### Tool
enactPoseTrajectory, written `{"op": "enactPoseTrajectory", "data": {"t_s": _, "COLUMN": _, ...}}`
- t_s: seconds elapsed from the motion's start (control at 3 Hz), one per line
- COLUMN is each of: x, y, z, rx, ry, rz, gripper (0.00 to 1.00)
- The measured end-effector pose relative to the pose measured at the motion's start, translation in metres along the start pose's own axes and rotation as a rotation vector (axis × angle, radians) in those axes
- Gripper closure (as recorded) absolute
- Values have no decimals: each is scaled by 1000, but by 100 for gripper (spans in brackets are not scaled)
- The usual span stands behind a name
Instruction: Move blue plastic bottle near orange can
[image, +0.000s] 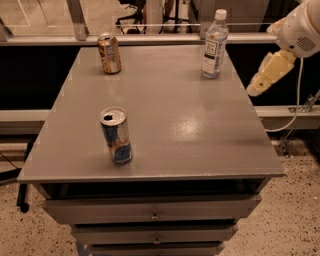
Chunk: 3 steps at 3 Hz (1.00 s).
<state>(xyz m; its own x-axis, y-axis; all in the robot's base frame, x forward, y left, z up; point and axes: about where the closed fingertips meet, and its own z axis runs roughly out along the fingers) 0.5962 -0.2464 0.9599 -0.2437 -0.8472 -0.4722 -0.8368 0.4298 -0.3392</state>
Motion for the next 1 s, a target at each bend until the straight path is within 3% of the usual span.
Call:
{"op": "enactPoseTrajectory", "data": {"t_s": 0.33, "x": -18, "y": -68, "z": 52, "rx": 79, "ry": -188, "rz": 140, "gripper": 0}}
{"op": "enactPoseTrajectory", "data": {"t_s": 1.0, "x": -44, "y": -132, "z": 109, "rx": 118, "ry": -428, "rz": 317, "gripper": 0}}
